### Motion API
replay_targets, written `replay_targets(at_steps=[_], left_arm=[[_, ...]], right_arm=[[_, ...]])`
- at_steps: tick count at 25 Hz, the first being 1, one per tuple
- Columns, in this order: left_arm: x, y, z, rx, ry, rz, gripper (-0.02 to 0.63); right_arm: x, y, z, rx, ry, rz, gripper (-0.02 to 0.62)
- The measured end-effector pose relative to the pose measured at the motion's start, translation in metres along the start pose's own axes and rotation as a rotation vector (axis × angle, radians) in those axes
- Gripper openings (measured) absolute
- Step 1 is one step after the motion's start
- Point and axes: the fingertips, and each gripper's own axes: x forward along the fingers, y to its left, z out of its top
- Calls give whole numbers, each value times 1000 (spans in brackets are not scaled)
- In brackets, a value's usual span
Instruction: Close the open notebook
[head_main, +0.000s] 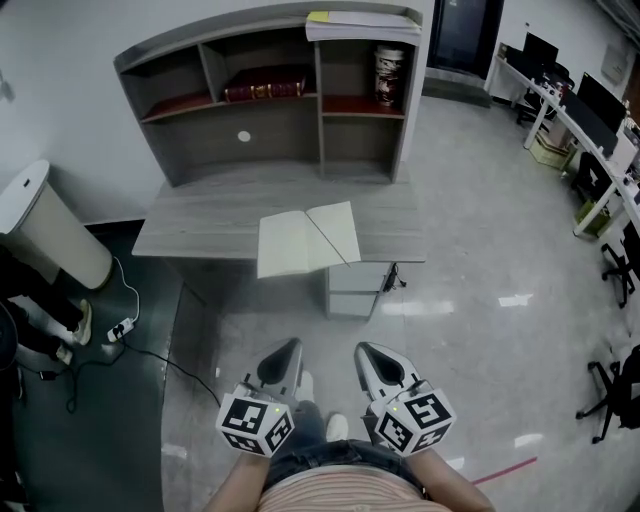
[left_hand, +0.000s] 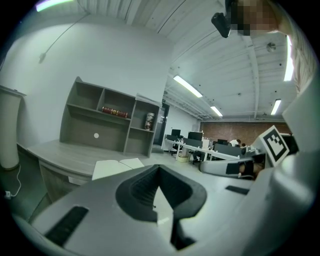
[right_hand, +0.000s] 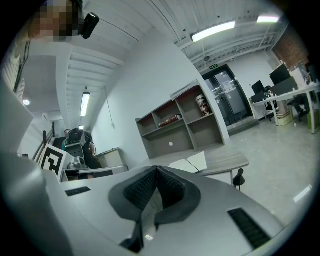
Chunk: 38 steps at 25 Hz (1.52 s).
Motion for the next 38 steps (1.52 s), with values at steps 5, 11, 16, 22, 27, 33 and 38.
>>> replay_targets(at_steps=[5, 11, 16, 22, 27, 33, 38], left_arm=[[15, 15, 8, 4, -9, 7, 11], [42, 39, 14, -1, 1, -9, 11], [75, 71, 18, 2, 13, -20, 12], [112, 119, 30, 3, 36, -30, 12], [142, 160, 39, -11, 51, -43, 11], [169, 197, 38, -25, 87, -75, 12], [188, 217, 32, -48, 121, -115, 12]], right_arm=[[19, -9, 3, 5, 8, -3, 9], [51, -20, 8, 6, 23, -16, 9], [91, -35, 9, 14, 45, -37, 9], [147, -49, 21, 39, 58, -60, 9], [190, -56, 30, 48, 70, -72, 9], [231, -69, 35, 64, 98, -117, 9], [246, -87, 40, 85, 97, -184, 9]])
